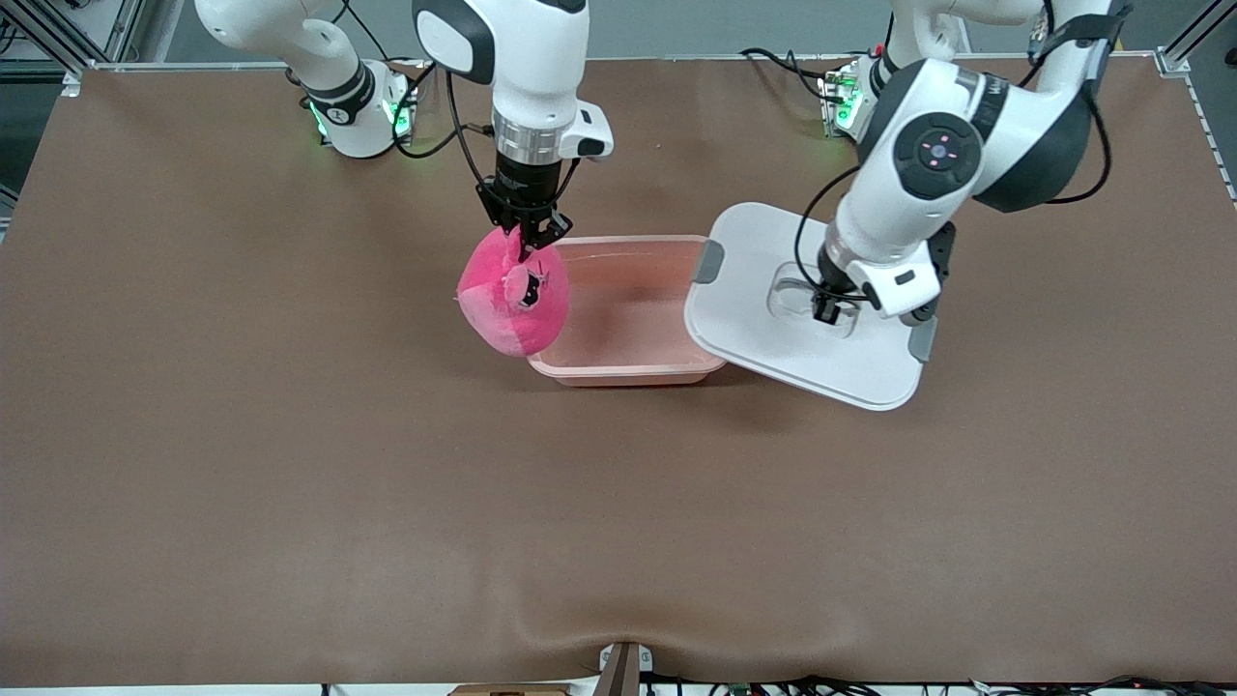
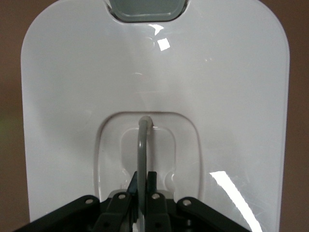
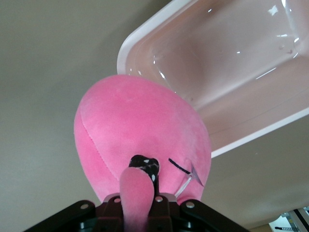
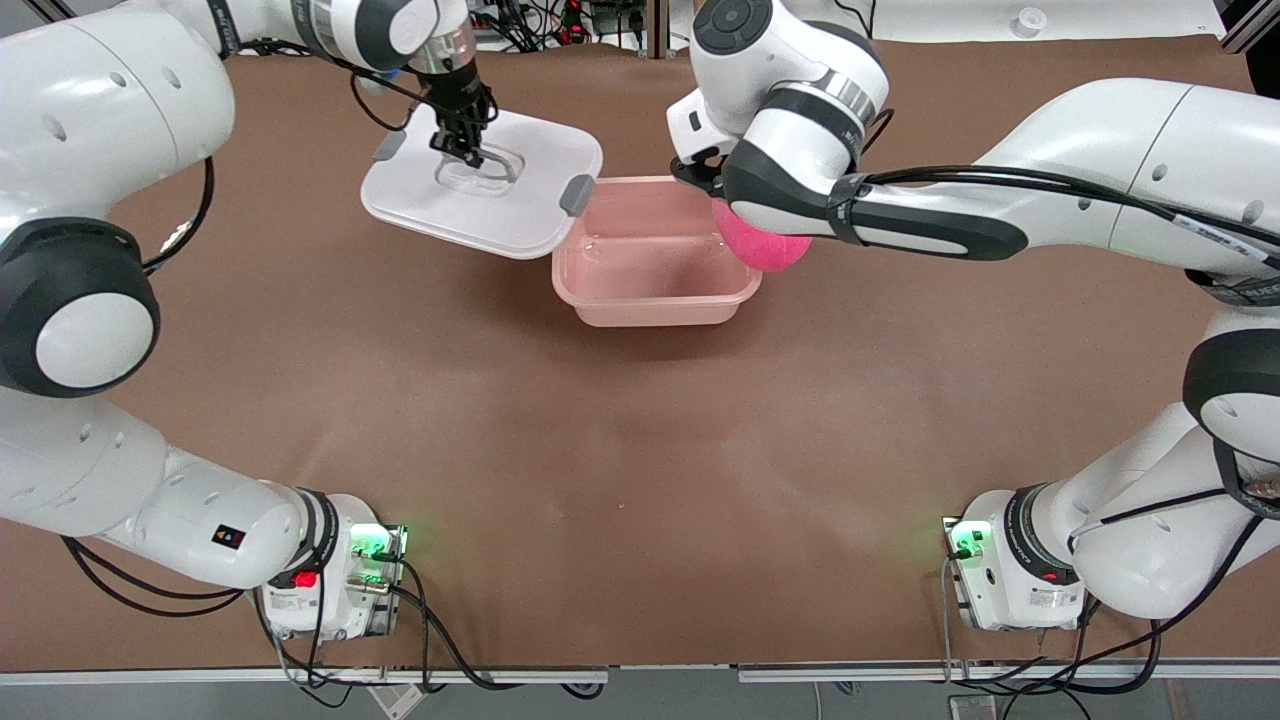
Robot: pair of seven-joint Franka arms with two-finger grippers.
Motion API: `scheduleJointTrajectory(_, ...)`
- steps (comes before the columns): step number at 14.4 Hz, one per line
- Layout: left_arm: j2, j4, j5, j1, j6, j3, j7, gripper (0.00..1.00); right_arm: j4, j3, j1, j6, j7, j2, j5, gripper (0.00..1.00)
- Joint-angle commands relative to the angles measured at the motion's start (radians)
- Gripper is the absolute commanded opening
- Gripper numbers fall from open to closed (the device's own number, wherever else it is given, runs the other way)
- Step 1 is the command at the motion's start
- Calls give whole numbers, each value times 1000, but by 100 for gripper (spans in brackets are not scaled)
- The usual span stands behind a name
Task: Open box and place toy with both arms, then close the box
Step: 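Lower the pink plush into the pink box and open the right gripper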
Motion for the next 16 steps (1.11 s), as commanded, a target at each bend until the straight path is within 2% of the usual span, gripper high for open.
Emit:
scheduleJointTrajectory(1, -39, -34, -18, 53, -26, -11, 114, 0, 50, -8, 50, -27, 84, 51, -37, 0)
scheduleJointTrajectory(5, -39, -34, -18, 142, -41, -11, 273, 0, 99, -8, 89, -26, 144, 119, -63, 0)
scheduleJointTrajectory(6, -39, -36, -18, 148, -41, -9, 292, 0, 123, -8, 98, -26, 148, 142, -63, 4)
scheduleJointTrajectory(7, -39, -36, -18, 156, -41, -9, 302, 0, 148, -9, 112, -27, 149, 163, -63, 25)
scheduleJointTrajectory(8, -39, -36, -17, 167, -41, -9, 322, 0, 169, -9, 113, -27, 149, 174, -63, 55)
scheduleJointTrajectory(9, -38, -37, -17, 174, -41, -9, 342, 0, 176, -11, 109, -27, 148, 175, -62, 100)
scheduleJointTrajectory(16, -32, -37, -17, 181, -41, -9, 361, 0, 191, -15, 98, -37, 201, 169, -50, 100)
